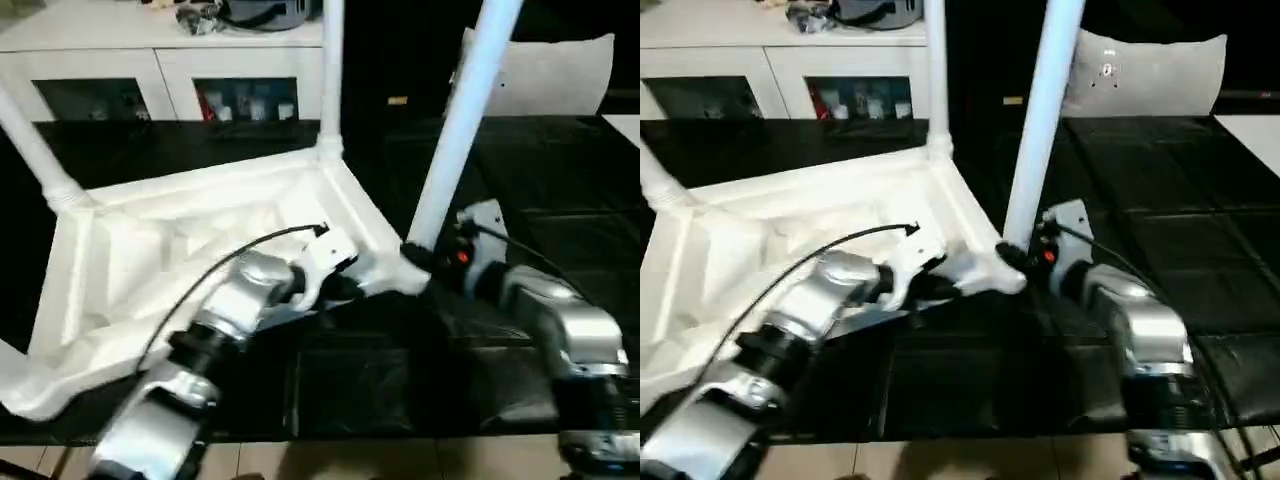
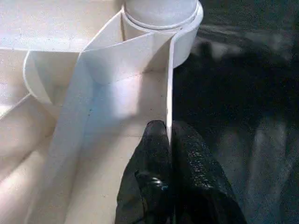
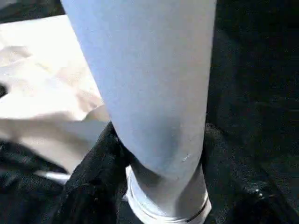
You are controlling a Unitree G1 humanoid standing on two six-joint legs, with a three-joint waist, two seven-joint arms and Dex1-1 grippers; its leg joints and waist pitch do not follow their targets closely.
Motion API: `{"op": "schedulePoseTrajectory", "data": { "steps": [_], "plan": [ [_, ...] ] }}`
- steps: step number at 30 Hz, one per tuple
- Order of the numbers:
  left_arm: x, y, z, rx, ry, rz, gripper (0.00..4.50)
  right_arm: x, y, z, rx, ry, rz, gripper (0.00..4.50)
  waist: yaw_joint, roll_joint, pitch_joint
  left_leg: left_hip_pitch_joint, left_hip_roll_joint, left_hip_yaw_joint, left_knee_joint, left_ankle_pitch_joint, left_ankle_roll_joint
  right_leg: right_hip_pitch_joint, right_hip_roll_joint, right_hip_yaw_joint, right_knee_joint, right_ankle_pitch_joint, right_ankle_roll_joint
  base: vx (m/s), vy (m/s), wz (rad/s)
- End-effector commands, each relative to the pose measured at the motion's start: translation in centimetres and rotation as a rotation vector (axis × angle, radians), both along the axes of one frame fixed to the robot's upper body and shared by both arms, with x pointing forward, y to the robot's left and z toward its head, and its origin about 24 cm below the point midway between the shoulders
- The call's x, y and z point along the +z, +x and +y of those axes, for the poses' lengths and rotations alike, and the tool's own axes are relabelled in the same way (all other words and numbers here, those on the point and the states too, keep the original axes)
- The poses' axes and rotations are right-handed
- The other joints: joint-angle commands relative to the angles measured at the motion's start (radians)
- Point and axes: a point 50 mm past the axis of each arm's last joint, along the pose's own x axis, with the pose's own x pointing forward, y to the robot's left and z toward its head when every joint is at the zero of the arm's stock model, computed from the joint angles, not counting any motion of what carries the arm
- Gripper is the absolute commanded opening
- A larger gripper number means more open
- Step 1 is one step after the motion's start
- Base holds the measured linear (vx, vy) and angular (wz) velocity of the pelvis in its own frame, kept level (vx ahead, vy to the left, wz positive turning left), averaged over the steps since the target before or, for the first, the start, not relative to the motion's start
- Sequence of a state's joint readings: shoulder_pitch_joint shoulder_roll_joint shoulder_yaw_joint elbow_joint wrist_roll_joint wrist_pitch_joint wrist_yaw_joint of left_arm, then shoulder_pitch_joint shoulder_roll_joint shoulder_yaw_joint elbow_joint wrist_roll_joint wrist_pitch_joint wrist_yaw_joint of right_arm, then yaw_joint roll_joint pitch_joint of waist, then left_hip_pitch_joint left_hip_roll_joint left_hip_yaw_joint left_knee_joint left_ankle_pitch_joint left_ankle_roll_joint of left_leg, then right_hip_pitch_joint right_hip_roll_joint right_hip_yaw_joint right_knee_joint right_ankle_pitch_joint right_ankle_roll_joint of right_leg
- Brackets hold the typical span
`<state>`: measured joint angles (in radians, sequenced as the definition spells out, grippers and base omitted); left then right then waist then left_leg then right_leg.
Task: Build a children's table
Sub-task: Rotate leg to tighten
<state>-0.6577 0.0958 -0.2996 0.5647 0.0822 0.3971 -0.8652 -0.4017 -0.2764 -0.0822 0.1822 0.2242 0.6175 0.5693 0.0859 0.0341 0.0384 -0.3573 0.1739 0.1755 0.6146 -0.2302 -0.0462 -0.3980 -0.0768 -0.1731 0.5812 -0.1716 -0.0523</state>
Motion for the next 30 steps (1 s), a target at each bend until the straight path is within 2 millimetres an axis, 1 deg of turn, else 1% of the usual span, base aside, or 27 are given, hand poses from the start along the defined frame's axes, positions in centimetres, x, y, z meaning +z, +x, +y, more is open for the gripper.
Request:
{"op": "schedulePoseTrajectory", "data": {
  "steps": [1,2,3,4,6,7,8,9,10,11,12,13,15,16,17,20,21,23,24,25,26,27,28,29,30],
  "plan": [
    [1.7,-0.6,-3.0,-0.064,-0.099,-0.047,0.00,-1.0,-0.2,3.1,0.061,0.112,0.049,2.63,0.007,-0.016,-0.075,-0.005,0.069,-0.032,-0.058,0.053,0.115,0.071,-0.107,0.078,-0.068,-0.191,-0.069,0.000,0.000,0.00],
    [1.6,-0.8,-3.1,-0.074,-0.090,-0.052,0.00,-1.0,-0.2,3.3,0.053,0.134,0.046,2.63,0.007,-0.016,-0.075,-0.005,0.068,-0.032,-0.058,0.052,0.118,0.071,-0.106,0.078,-0.067,-0.188,-0.073,0.000,0.000,0.00],
    [1.6,-0.8,-3.1,-0.074,-0.090,-0.052,0.00,-1.0,-0.2,3.3,0.053,0.134,0.046,2.70,0.008,-0.016,-0.075,-0.004,0.070,-0.032,-0.059,0.048,0.121,0.072,-0.109,0.080,-0.067,-0.186,-0.077,0.000,0.000,0.00],
    [1.6,-0.9,-2.8,-0.098,-0.080,-0.063,0.00,-0.9,-0.5,3.2,0.078,0.143,0.032,2.93,0.008,-0.015,-0.074,-0.003,0.070,-0.031,-0.060,0.043,0.121,0.072,-0.109,0.080,-0.068,-0.190,-0.082,0.000,0.000,0.00],
    [1.6,-0.9,-2.3,-0.129,-0.066,-0.088,0.00,-0.8,-0.7,2.8,0.109,0.140,0.016,3.01,0.011,-0.013,-0.071,-0.001,0.068,-0.029,-0.061,0.021,0.121,0.071,-0.108,0.080,-0.074,-0.217,-0.074,0.000,0.000,0.00],
    [1.4,-0.8,-1.6,-0.148,-0.048,-0.096,0.00,-0.6,-0.9,2.0,0.133,0.115,-0.002,3.16,0.012,-0.013,-0.070,-0.001,0.067,-0.029,-0.062,0.010,0.119,0.072,-0.108,0.080,-0.075,-0.229,-0.066,0.000,0.000,0.00],
    [1.4,-0.8,-1.4,-0.154,-0.044,-0.099,0.00,-0.6,-0.9,1.7,0.141,0.108,-0.008,3.16,0.012,-0.013,-0.070,0.000,0.069,-0.031,-0.062,0.006,0.119,0.072,-0.107,0.079,-0.076,-0.233,-0.062,0.000,0.000,0.00],
    [1.4,-0.8,-1.4,-0.155,-0.043,-0.099,0.00,-0.6,-1.0,1.7,0.141,0.106,-0.009,3.38,0.012,-0.013,-0.070,0.001,0.069,-0.030,-0.062,0.002,0.117,0.071,-0.108,0.081,-0.076,-0.230,-0.060,0.000,0.000,0.00],
    [1.4,-0.8,-1.3,-0.155,-0.041,-0.101,0.00,-0.6,-1.0,1.6,0.143,0.103,-0.012,3.46,0.012,-0.013,-0.070,0.000,0.070,-0.030,-0.062,0.004,0.116,0.072,-0.108,0.081,-0.075,-0.227,-0.061,0.000,0.000,0.00],
    [1.4,-0.8,-1.0,-0.164,-0.039,-0.100,0.00,-0.5,-1.1,1.2,0.156,0.091,-0.022,3.46,0.014,-0.009,-0.070,0.001,0.070,-0.030,-0.062,0.003,0.112,0.070,-0.108,0.080,-0.074,-0.227,-0.064,0.000,0.000,0.00],
    [1.4,-0.8,-1.0,-0.164,-0.039,-0.100,0.00,-0.5,-1.1,1.2,0.156,0.091,-0.022,3.53,0.014,-0.012,-0.070,-0.001,0.068,-0.029,-0.062,0.000,0.111,0.072,-0.108,0.081,-0.075,-0.226,-0.062,0.000,0.000,0.00],
    [1.4,-0.8,-0.6,-0.185,-0.032,-0.109,0.00,-0.4,-1.2,0.6,0.179,0.077,-0.037,3.60,0.017,-0.011,-0.070,0.000,0.068,-0.030,-0.062,-0.001,0.110,0.072,-0.109,0.079,-0.076,-0.230,-0.062,0.000,0.000,0.00],
    [1.3,-0.8,0.0,-0.217,-0.019,-0.112,0.00,-0.1,-1.4,-0.2,0.217,0.051,-0.058,3.81,0.018,-0.013,-0.071,0.000,0.069,-0.030,-0.062,0.002,0.112,0.073,-0.108,0.080,-0.073,-0.221,-0.062,0.000,0.000,0.00],
    [1.3,-0.9,0.6,-0.258,-0.008,-0.120,0.00,0.1,-1.7,-0.9,0.261,0.027,-0.069,3.87,0.020,-0.012,-0.072,0.000,0.070,-0.030,-0.061,0.005,0.116,0.072,-0.107,0.081,-0.071,-0.214,-0.060,0.000,0.000,0.00],
    [1.3,-1.0,1.2,-0.299,0.007,-0.117,0.00,0.4,-2.1,-1.5,0.328,0.006,-0.079,3.87,0.024,-0.012,-0.073,-0.001,0.068,-0.029,-0.060,0.002,0.125,0.073,-0.107,0.081,-0.070,-0.206,-0.057,0.000,0.000,0.00],
    [1.3,-1.3,2.3,-0.388,0.026,-0.117,0.00,0.9,-3.0,-2.3,0.473,-0.029,-0.080,3.87,0.040,-0.011,-0.074,0.001,0.074,-0.029,-0.058,0.014,0.143,0.070,-0.106,0.083,-0.061,-0.169,-0.065,0.000,0.000,0.00],
    [1.3,-1.4,2.6,-0.410,0.032,-0.115,0.00,1.0,-3.2,-2.5,0.510,-0.045,-0.083,3.87,0.043,-0.012,-0.073,0.000,0.075,-0.029,-0.058,0.013,0.145,0.069,-0.106,0.082,-0.062,-0.169,-0.067,0.000,0.000,0.00],
    [1.4,-1.6,3.0,-0.451,0.039,-0.113,0.00,1.1,-3.5,-2.9,0.566,-0.080,-0.089,3.87,0.052,-0.011,-0.072,0.004,0.078,-0.028,-0.059,0.002,0.136,0.066,-0.108,0.082,-0.063,-0.193,-0.069,0.000,0.000,0.00],
    [1.4,-1.6,3.1,-0.471,0.042,-0.110,0.00,1.1,-3.6,-3.0,0.596,-0.097,-0.093,3.87,0.054,-0.012,-0.073,0.005,0.078,-0.028,-0.058,0.002,0.133,0.066,-0.109,0.082,-0.063,-0.196,-0.071,0.000,0.000,0.00],
    [1.4,-1.8,3.4,-0.507,0.052,-0.107,0.00,1.2,-3.8,-3.2,0.646,-0.111,-0.091,3.60,0.059,-0.012,-0.073,0.007,0.080,-0.027,-0.059,0.000,0.129,0.064,-0.109,0.083,-0.063,-0.197,-0.077,0.000,0.000,0.00],
    [1.4,-1.9,3.6,-0.530,0.062,-0.102,0.00,1.2,-3.9,-3.2,0.678,-0.115,-0.090,3.60,0.063,-0.011,-0.073,0.006,0.082,-0.029,-0.058,0.002,0.130,0.065,-0.109,0.083,-0.058,-0.190,-0.084,0.000,0.000,0.00],
    [1.4,-1.9,3.7,-0.538,0.067,-0.100,0.00,1.2,-4.0,-3.2,0.689,-0.115,-0.089,3.60,0.063,-0.012,-0.073,0.006,0.083,-0.029,-0.059,0.003,0.132,0.064,-0.109,0.084,-0.058,-0.185,-0.087,0.000,0.000,0.00],
    [1.3,-2.0,3.9,-0.556,0.084,-0.100,0.00,1.2,-4.1,-3.2,0.713,-0.117,-0.081,3.47,0.065,-0.012,-0.073,0.006,0.085,-0.029,-0.058,0.004,0.131,0.064,-0.111,0.085,-0.056,-0.176,-0.093,0.000,0.000,0.00],
    [1.3,-2.0,4.0,-0.563,0.089,-0.100,0.00,1.2,-4.1,-3.2,0.722,-0.118,-0.079,3.35,0.068,-0.016,-0.073,0.005,0.082,-0.028,-0.058,0.001,0.132,0.066,-0.111,0.085,-0.056,-0.178,-0.096,0.000,0.000,0.00],
    [1.3,-2.0,4.0,-0.563,0.089,-0.100,0.00,1.2,-4.1,-3.2,0.722,-0.118,-0.079,3.35,0.068,-0.016,-0.071,0.003,0.081,-0.027,-0.058,-0.002,0.132,0.066,-0.111,0.085,-0.058,-0.188,-0.094,0.000,0.000,0.00]
  ]
}}
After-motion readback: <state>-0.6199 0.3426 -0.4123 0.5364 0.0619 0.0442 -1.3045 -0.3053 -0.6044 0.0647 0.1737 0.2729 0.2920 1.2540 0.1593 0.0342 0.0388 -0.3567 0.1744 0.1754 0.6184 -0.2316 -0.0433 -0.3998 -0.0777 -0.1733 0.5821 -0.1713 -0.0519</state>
